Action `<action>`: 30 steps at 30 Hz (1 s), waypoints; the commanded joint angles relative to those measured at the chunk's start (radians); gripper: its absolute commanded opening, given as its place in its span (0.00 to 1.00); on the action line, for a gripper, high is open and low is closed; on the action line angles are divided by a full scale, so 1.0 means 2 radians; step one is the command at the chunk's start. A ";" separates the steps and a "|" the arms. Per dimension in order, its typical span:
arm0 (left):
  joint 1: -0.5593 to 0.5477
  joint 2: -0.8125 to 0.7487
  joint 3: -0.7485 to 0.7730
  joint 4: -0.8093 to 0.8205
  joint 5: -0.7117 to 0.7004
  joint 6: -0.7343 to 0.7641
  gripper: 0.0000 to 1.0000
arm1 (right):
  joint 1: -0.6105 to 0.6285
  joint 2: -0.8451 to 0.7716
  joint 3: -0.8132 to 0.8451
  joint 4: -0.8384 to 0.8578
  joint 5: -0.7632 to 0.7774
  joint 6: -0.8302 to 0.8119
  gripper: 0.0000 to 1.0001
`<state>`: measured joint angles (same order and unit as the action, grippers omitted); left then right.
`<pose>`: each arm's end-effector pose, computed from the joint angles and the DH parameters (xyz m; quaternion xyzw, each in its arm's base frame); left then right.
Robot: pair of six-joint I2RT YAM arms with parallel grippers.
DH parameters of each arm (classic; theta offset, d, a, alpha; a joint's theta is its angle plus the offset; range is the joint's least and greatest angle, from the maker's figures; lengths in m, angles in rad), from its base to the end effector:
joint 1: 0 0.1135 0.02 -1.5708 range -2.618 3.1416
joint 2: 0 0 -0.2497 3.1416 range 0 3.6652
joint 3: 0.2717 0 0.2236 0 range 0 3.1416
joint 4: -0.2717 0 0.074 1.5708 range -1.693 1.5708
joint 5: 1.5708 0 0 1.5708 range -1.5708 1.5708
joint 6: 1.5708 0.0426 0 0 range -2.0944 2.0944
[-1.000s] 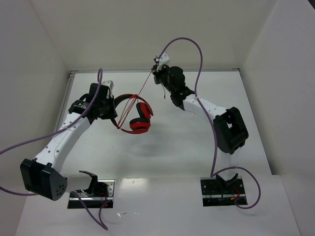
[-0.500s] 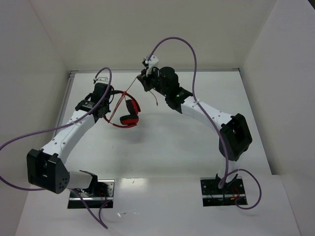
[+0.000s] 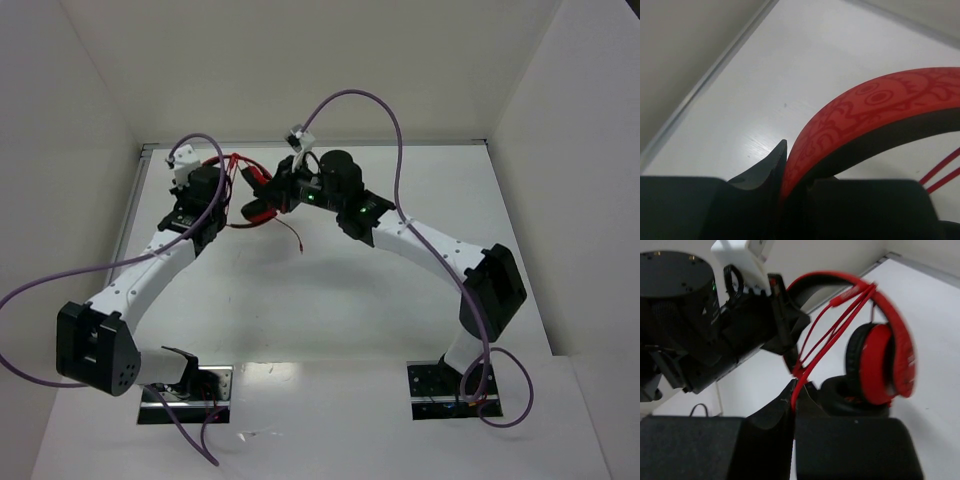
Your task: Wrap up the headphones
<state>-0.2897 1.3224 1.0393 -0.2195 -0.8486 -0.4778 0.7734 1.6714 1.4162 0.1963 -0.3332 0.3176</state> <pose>0.2695 -0.0470 0.3038 -0.2823 0.7613 0.1549 0.5629 0.2641 0.2773 0.3589 -0.2729 0.6733 0.4541 0.5157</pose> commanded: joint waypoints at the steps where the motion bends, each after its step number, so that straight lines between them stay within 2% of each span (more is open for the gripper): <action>1: 0.006 -0.006 0.037 0.071 -0.038 -0.088 0.00 | 0.034 -0.011 0.008 0.089 -0.054 0.068 0.01; 5: 0.006 -0.012 0.042 0.077 -0.015 -0.143 0.00 | 0.073 0.032 0.047 0.084 -0.059 0.068 0.01; 6: 0.006 -0.017 0.042 0.077 -0.011 -0.161 0.00 | 0.087 0.032 0.047 0.084 -0.041 0.068 0.01; 13: 0.011 -0.071 0.032 0.087 0.048 -0.225 0.00 | 0.102 0.063 0.086 0.022 0.010 0.081 0.01; 19: 0.024 -0.114 0.026 0.099 0.087 -0.275 0.00 | 0.112 0.028 0.023 0.026 0.068 0.070 0.01; 24: 0.024 -0.125 0.061 0.093 0.121 -0.328 0.00 | 0.121 0.028 0.016 0.037 0.087 0.064 0.01; 30: 0.024 -0.125 0.091 0.078 0.141 -0.342 0.00 | 0.131 0.010 -0.030 0.071 0.137 0.053 0.01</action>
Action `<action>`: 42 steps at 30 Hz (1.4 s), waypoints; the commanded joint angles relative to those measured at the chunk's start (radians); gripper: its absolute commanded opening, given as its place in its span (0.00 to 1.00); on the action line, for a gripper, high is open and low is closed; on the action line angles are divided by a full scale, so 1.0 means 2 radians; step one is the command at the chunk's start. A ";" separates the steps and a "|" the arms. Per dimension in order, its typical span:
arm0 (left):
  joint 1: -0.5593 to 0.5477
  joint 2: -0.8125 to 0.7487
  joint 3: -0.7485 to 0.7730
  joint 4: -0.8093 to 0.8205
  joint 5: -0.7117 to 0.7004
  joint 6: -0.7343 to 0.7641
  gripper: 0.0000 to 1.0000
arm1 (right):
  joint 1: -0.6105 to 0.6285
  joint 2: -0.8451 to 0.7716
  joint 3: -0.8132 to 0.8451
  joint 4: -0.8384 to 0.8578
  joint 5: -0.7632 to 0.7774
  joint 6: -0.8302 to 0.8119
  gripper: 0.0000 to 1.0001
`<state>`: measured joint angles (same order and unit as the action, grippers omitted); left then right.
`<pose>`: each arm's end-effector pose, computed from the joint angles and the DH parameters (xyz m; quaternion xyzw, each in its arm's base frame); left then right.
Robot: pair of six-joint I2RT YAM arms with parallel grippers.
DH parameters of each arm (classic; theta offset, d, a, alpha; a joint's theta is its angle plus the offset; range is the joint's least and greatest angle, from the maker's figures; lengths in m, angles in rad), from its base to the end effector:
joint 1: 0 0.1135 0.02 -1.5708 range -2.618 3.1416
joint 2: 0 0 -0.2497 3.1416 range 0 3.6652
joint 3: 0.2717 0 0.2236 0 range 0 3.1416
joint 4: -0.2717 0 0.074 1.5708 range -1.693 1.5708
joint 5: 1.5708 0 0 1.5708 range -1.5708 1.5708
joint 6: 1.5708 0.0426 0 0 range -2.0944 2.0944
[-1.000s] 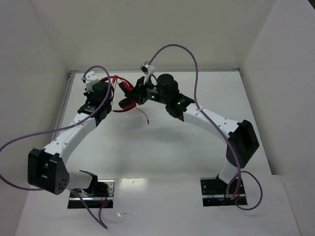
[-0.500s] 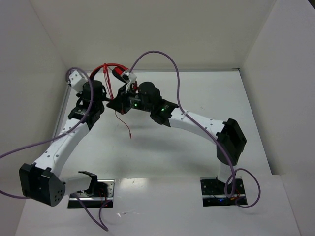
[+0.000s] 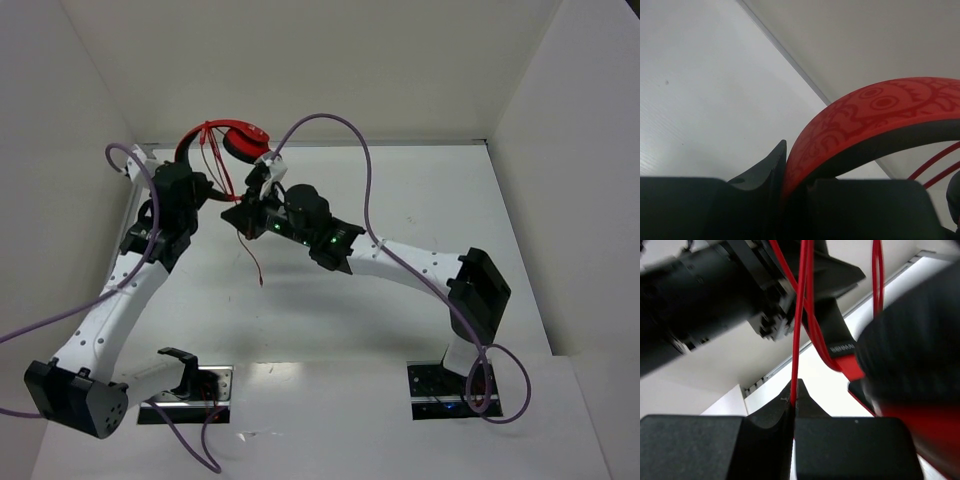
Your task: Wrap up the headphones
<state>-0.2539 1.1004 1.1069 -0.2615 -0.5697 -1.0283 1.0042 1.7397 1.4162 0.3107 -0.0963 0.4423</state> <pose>0.2266 -0.0351 0.3698 -0.4458 0.6383 -0.1728 0.6033 0.2121 0.3411 0.3466 -0.2296 0.6735 0.4901 0.5034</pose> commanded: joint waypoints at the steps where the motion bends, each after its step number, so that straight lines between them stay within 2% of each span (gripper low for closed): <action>1: 0.006 -0.014 0.067 0.095 0.002 -0.067 0.00 | 0.020 -0.024 -0.041 0.014 0.030 -0.009 0.01; 11: 0.006 0.004 0.114 0.079 0.058 -0.073 0.00 | 0.029 -0.044 -0.104 0.067 0.083 -0.021 0.01; 18: 0.006 0.004 0.118 0.074 0.086 -0.083 0.00 | 0.029 -0.054 -0.165 0.165 0.106 -0.011 0.01; 25: 0.006 0.015 0.131 0.074 0.100 -0.088 0.00 | 0.029 -0.031 -0.165 0.196 0.126 -0.042 0.02; 33: 0.006 0.025 0.146 0.074 0.110 -0.083 0.00 | 0.029 0.002 -0.160 0.253 0.189 -0.114 0.04; 36: 0.006 0.025 0.151 0.069 0.110 -0.079 0.00 | 0.029 0.014 -0.160 0.253 0.204 -0.124 0.09; 41: 0.006 0.030 0.164 0.069 0.110 -0.068 0.00 | 0.025 0.031 -0.165 0.266 0.209 -0.130 0.09; 42: 0.006 0.030 0.164 0.069 0.110 -0.068 0.00 | 0.025 0.031 -0.165 0.266 0.209 -0.130 0.06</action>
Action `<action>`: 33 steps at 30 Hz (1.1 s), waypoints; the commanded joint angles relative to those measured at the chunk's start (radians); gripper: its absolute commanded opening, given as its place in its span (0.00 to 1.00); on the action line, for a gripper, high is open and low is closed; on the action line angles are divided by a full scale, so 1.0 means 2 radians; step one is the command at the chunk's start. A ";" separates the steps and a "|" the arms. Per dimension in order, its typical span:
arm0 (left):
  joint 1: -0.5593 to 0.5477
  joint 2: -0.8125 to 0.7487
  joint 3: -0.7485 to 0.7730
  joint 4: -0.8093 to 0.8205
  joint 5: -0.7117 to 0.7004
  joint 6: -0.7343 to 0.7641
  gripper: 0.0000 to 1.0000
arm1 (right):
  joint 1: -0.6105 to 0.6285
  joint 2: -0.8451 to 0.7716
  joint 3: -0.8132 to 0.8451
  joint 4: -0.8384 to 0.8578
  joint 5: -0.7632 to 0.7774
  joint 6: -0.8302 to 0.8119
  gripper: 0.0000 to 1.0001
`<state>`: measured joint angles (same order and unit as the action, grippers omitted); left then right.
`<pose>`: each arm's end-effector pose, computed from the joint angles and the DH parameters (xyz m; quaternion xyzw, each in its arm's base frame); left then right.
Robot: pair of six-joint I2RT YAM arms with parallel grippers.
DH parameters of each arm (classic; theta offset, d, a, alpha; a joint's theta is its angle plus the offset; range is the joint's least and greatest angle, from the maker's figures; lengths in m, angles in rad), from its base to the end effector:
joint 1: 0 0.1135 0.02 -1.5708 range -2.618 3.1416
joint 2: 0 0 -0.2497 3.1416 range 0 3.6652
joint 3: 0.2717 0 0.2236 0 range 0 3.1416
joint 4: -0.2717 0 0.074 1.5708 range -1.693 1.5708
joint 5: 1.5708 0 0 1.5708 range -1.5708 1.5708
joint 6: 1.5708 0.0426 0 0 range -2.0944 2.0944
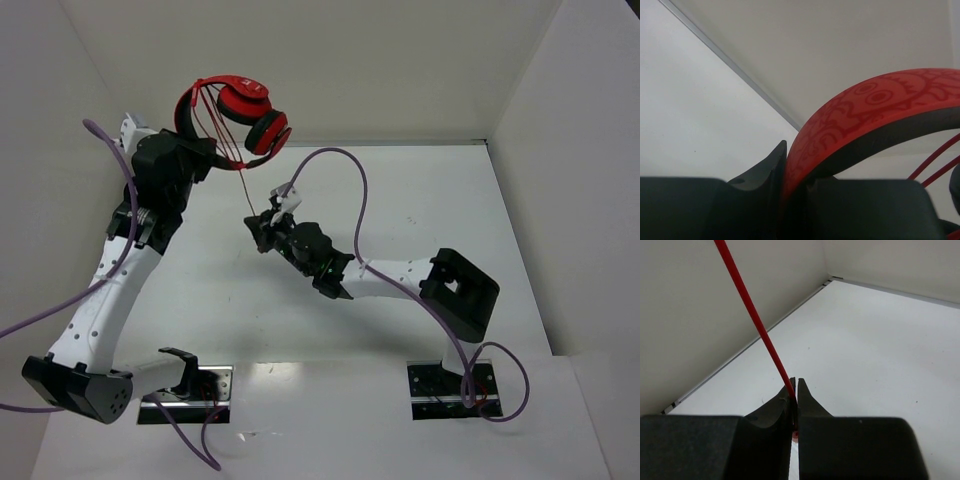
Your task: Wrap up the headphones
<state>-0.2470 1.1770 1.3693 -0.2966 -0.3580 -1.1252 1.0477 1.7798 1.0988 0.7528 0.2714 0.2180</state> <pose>0.2339 -0.0436 0.4323 -0.4187 0.6111 -0.3149 0.5934 0.2056 0.3336 0.2770 -0.1814 0.6577 0.3547 0.6394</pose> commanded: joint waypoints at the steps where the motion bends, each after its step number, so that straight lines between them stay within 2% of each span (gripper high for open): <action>1: 0.002 -0.009 0.032 0.087 0.004 -0.020 0.00 | -0.002 0.015 -0.006 0.045 0.025 -0.023 0.04; 2: 0.002 -0.009 0.032 0.087 0.004 -0.020 0.00 | -0.002 0.015 -0.006 0.045 0.025 -0.023 0.01; 8: 0.002 -0.009 0.028 0.087 -0.005 -0.015 0.00 | -0.021 0.015 -0.006 0.040 0.013 -0.018 0.01; 10: 0.002 -0.009 0.028 0.087 -0.005 -0.015 0.00 | -0.021 0.015 -0.006 0.040 0.013 -0.013 0.11; 13: 0.002 -0.009 0.028 0.087 -0.005 -0.015 0.00 | -0.021 0.015 -0.011 0.040 0.007 -0.013 0.12; 18: 0.002 -0.009 0.028 0.087 0.004 -0.010 0.00 | -0.025 0.015 -0.002 0.035 -0.005 -0.019 0.01; 21: 0.002 -0.014 0.023 0.087 0.004 -0.010 0.00 | -0.025 0.020 -0.002 0.040 -0.005 -0.019 0.01; 22: 0.002 -0.014 0.023 0.087 0.004 -0.010 0.00 | -0.025 0.020 0.007 0.029 -0.009 -0.019 0.02; 23: 0.002 -0.014 0.023 0.087 0.004 -0.010 0.00 | -0.025 0.020 0.011 0.010 -0.009 -0.019 0.12; 24: 0.002 -0.014 0.023 0.087 0.004 -0.010 0.00 | -0.025 0.025 0.011 0.010 -0.009 -0.019 0.14; 27: 0.002 -0.014 0.023 0.092 0.004 -0.006 0.00 | -0.025 0.025 0.007 0.025 -0.021 -0.019 0.01; 30: 0.002 -0.014 0.018 0.096 0.009 -0.006 0.00 | -0.025 0.030 0.021 0.007 -0.021 -0.019 0.01; 33: 0.002 -0.014 0.018 0.096 0.009 -0.006 0.00 | -0.030 0.036 0.027 -0.001 -0.025 -0.019 0.10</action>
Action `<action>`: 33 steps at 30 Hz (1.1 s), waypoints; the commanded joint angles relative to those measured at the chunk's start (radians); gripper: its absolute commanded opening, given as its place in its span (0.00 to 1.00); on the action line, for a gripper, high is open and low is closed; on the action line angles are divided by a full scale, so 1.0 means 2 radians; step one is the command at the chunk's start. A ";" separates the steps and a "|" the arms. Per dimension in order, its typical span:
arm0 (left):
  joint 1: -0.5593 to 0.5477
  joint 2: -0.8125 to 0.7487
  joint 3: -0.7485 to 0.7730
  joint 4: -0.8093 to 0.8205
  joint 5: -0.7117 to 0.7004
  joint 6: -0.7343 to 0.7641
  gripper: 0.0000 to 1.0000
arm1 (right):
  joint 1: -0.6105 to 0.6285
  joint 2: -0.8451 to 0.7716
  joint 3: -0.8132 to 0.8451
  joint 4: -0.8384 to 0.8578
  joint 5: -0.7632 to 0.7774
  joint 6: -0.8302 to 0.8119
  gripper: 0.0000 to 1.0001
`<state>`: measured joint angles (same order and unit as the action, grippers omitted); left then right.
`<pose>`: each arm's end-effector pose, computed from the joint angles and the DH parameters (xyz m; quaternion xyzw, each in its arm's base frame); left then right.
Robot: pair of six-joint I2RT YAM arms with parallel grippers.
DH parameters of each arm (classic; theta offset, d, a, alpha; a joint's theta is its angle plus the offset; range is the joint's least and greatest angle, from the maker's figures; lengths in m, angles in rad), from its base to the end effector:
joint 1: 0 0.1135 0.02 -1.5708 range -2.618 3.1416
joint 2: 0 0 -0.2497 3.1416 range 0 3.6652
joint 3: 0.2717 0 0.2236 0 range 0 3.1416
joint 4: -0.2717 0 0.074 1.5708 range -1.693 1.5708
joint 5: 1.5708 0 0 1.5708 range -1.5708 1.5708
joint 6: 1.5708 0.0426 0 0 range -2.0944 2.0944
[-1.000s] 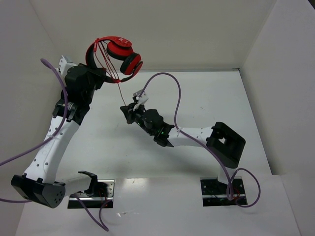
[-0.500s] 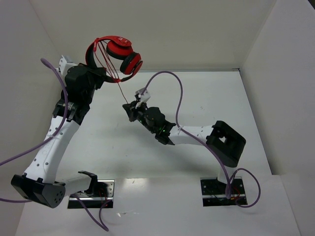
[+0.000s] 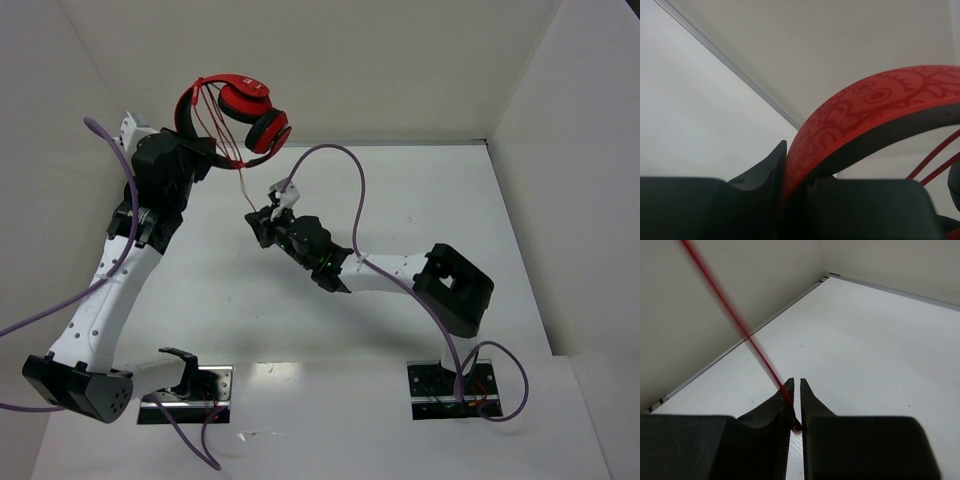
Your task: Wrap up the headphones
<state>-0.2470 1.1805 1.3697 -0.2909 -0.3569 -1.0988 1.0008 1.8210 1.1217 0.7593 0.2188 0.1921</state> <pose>0.2350 -0.0439 0.4323 -0.4101 0.6160 -0.3081 0.5979 0.2240 0.3323 0.2696 -0.1950 0.6578 0.3445 0.6407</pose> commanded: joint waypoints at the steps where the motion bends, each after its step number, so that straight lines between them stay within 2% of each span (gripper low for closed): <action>1: 0.002 -0.016 0.018 0.093 0.008 -0.019 0.00 | -0.006 0.015 0.015 -0.005 0.001 -0.006 0.16; 3: 0.002 -0.016 0.018 0.093 0.008 -0.014 0.00 | -0.006 0.015 0.015 -0.005 0.001 -0.006 0.22; 4: 0.002 -0.016 0.018 0.093 0.008 -0.014 0.00 | -0.006 0.015 0.015 -0.009 0.001 -0.006 0.14; 5: 0.002 -0.016 0.018 0.093 0.008 -0.014 0.00 | -0.006 0.020 0.015 -0.009 0.001 -0.006 0.09; 7: 0.002 -0.016 0.018 0.093 0.008 -0.014 0.00 | -0.006 0.020 0.015 -0.009 0.001 -0.006 0.09; 9: 0.002 -0.016 0.018 0.093 0.008 -0.014 0.00 | -0.006 0.020 0.010 -0.009 0.006 -0.006 0.01; 11: 0.002 -0.016 0.018 0.093 0.008 -0.014 0.00 | -0.006 0.015 -0.002 0.017 0.013 -0.010 0.01; 16: 0.002 -0.020 0.018 0.093 0.004 -0.014 0.00 | -0.006 0.010 -0.012 0.023 0.034 -0.023 0.01; 23: 0.002 -0.020 0.036 0.093 -0.001 -0.003 0.00 | -0.022 -0.013 -0.078 0.034 0.055 -0.018 0.01; 29: 0.002 -0.025 0.046 0.084 0.039 0.012 0.00 | -0.054 -0.056 -0.115 0.047 0.036 -0.043 0.01; 33: 0.002 -0.030 0.051 0.047 0.077 0.058 0.00 | -0.084 -0.089 -0.128 0.042 0.015 -0.081 0.01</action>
<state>-0.2474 1.1805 1.3777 -0.3344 -0.2787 -1.0042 0.8745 1.6993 0.9047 0.8219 0.2367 0.1104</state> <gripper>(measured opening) 0.209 0.086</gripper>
